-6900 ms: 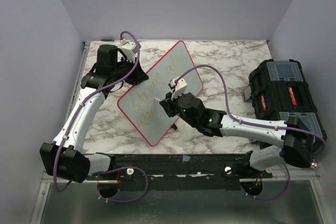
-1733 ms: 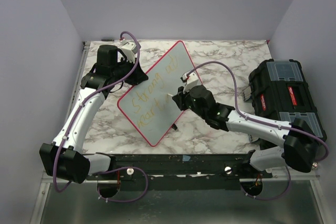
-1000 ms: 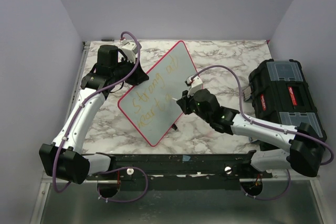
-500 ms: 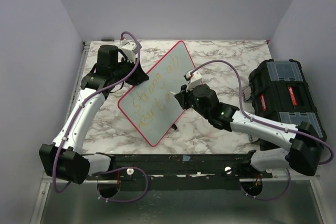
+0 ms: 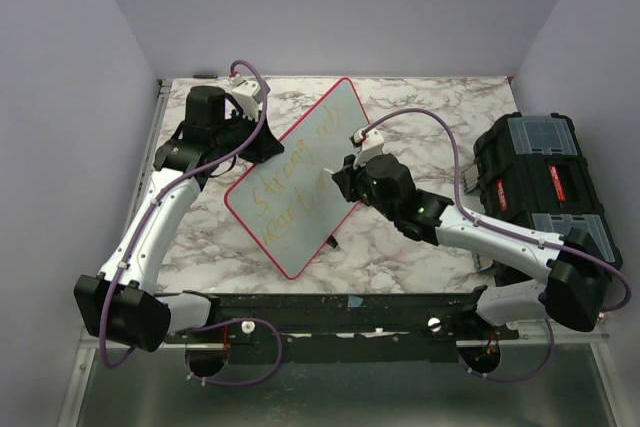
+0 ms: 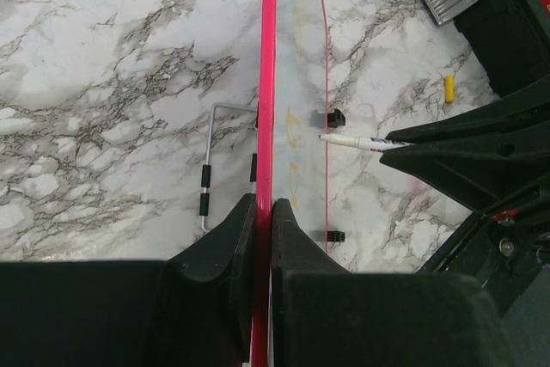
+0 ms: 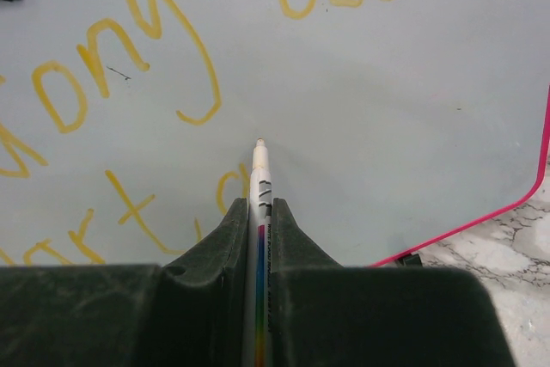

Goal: Write a sentence on the whiteboard

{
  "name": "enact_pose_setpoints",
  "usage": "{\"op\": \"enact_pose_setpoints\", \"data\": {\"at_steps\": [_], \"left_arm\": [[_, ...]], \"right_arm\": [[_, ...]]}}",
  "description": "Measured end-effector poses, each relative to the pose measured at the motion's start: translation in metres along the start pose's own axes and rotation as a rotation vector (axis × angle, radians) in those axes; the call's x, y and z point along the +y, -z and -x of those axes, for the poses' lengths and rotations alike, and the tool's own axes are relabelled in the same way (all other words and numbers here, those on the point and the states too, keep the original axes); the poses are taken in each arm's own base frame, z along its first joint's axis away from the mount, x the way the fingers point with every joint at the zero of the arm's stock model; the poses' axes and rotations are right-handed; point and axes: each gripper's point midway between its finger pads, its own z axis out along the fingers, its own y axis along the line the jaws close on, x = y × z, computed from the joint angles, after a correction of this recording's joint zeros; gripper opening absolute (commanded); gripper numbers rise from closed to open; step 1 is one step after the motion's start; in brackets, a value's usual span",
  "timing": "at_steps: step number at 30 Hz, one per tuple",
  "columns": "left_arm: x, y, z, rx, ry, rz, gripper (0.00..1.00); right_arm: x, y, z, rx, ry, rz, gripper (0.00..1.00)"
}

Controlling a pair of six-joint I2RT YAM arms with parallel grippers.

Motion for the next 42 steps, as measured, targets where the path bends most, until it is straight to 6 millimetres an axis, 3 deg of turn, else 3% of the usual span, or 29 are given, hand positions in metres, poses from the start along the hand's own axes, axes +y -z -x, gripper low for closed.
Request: {"op": "enact_pose_setpoints", "data": {"at_steps": [33,42], "left_arm": [[0.001,0.0,-0.001,0.005,0.002,0.004,0.0],[0.001,0.0,-0.001,0.005,0.002,0.004,0.0]], "right_arm": [[0.005,-0.01,-0.004,0.01,-0.019,0.038,0.01],[-0.004,0.0,-0.042,0.078,-0.027,0.043,0.01]]}}
